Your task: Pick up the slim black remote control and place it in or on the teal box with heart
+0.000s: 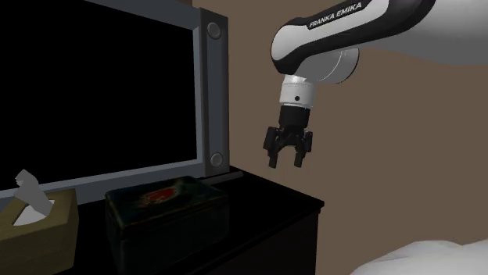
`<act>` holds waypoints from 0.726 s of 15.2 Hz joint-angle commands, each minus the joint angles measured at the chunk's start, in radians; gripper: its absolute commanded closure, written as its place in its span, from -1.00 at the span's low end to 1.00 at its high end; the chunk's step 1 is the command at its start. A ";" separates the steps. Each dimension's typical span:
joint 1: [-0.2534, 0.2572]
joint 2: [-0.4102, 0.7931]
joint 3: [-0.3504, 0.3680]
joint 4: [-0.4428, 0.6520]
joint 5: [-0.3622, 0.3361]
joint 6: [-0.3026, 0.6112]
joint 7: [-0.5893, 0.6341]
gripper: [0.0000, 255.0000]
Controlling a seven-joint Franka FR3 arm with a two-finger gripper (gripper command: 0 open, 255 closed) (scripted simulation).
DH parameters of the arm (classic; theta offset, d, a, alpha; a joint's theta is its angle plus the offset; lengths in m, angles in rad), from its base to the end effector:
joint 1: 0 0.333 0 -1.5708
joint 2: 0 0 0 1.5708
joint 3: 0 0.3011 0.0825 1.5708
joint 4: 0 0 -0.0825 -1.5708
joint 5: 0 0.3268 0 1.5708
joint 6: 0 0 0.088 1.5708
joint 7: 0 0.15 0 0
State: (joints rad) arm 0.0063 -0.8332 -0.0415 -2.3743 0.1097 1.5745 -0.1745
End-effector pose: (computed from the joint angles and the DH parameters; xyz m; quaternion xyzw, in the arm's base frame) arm 0.2500 0.0045 0.5429 -0.9945 -0.0766 -0.0233 0.0682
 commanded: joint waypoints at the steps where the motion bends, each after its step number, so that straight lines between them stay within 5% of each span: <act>1: 0.000 0.000 0.000 0.000 0.000 0.000 0.000 -1.00; 11: -0.120 0.307 0.268 0.176 0.170 0.110 0.690 -1.00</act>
State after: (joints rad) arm -0.0993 -0.5638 0.2036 -2.2257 0.2684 1.6753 0.4373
